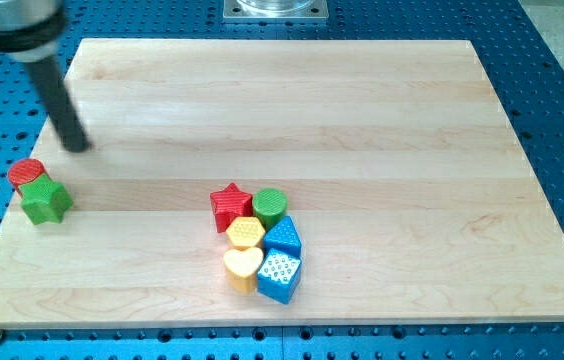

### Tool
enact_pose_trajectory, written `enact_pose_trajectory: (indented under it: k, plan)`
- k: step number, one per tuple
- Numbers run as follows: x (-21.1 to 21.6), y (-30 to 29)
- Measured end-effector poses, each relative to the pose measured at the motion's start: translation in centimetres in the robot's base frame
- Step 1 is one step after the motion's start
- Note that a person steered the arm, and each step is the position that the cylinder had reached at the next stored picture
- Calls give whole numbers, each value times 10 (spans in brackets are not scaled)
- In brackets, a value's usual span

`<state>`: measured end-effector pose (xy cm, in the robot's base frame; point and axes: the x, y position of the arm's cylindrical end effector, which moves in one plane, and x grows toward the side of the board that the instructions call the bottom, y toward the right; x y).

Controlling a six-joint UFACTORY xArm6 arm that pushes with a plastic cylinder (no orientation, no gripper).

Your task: Push the red circle along with the green star to the left side of the group of blocks

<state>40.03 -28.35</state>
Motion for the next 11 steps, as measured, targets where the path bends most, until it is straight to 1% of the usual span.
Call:
enact_pose_trajectory:
  k: [1, 2, 3, 4, 5, 6, 7, 8, 9, 10, 11]
  plan:
    - [0, -21]
    - [26, -16]
    - [60, 8]
    - [75, 11]
    - [44, -19]
    - [81, -12]
    - [109, -8]
    - [114, 32]
    - [120, 86]
    - [110, 56]
    - [142, 42]
